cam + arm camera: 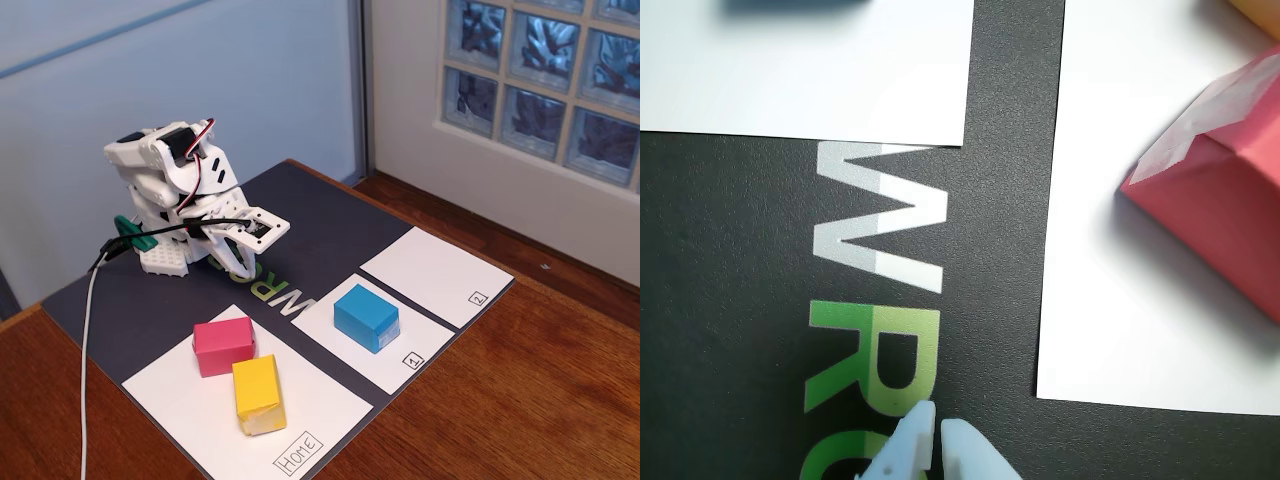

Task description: Move box yellow to zone 2

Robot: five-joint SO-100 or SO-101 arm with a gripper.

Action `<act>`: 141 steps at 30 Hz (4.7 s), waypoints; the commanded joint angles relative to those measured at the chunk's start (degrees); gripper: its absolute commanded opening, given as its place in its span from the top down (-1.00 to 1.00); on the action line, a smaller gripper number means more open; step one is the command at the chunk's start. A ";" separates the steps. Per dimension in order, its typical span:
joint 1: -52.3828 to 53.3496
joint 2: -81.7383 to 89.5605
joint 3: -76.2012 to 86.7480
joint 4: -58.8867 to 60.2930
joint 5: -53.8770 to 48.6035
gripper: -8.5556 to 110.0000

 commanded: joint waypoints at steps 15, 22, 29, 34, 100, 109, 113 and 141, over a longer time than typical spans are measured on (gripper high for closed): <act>-0.26 2.99 2.55 0.88 -0.62 0.86; -0.26 2.99 2.55 0.88 -0.62 0.86; -0.26 2.99 2.55 0.88 -0.62 0.86; -0.26 2.99 2.55 0.88 -0.62 0.86; -0.79 -2.64 -4.04 -4.92 3.60 0.86; 1.67 -35.60 -28.56 -11.07 3.52 0.86; 2.20 -47.46 -42.10 -10.63 5.01 0.87; 12.13 -86.31 -79.80 -6.68 29.09 0.87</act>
